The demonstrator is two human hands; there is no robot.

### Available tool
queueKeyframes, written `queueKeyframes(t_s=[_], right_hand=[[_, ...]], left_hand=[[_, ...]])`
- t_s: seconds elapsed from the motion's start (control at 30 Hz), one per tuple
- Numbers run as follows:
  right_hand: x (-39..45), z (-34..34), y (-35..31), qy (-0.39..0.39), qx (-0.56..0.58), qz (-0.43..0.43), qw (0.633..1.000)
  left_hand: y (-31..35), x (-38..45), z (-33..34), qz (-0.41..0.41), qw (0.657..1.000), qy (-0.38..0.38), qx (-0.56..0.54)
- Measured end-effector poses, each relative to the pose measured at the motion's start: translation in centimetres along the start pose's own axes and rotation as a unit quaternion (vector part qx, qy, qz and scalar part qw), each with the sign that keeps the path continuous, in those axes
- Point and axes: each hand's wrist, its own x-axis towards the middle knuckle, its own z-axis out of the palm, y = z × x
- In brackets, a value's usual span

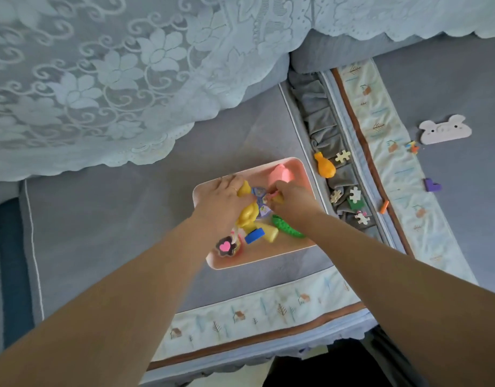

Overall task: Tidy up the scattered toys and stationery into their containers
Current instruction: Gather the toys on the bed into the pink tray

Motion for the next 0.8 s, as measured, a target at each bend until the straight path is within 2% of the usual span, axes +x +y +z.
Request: queueKeyframes(t_s=[0.17, 0.27, 0.43, 0.53, 0.63, 0.8], right_hand=[[-0.6, 1.7, -0.5, -0.042, -0.034, 0.002, 0.999], [-0.9, 1.3, -0.4, 0.002, -0.041, 0.012, 0.999], [-1.1, -2.0, 1.0, 0.109, 0.002, 0.011, 0.994], [-0.9, -4.5, 3.2, 0.159, 0.009, 0.037, 0.987], [-0.3, -6.4, 5.6, 0.158, 0.02, 0.066, 0.985], [1.4, -9.4, 10.0, 0.146, 0.034, 0.107, 0.983]], left_hand=[[-0.3, -0.9, 1.3, -0.004, 1.0, -0.019, -0.003], [1.1, -0.5, 0.8, -0.024, 0.998, 0.008, -0.056], [4.4, 1.6, -1.9, -0.047, 0.984, 0.108, -0.133], [6.5, 4.1, -3.7, -0.055, 0.978, 0.138, -0.144], [8.2, 6.7, -4.7, -0.053, 0.973, 0.154, -0.162], [11.0, 12.3, -5.8, -0.04, 0.968, 0.125, -0.214]])
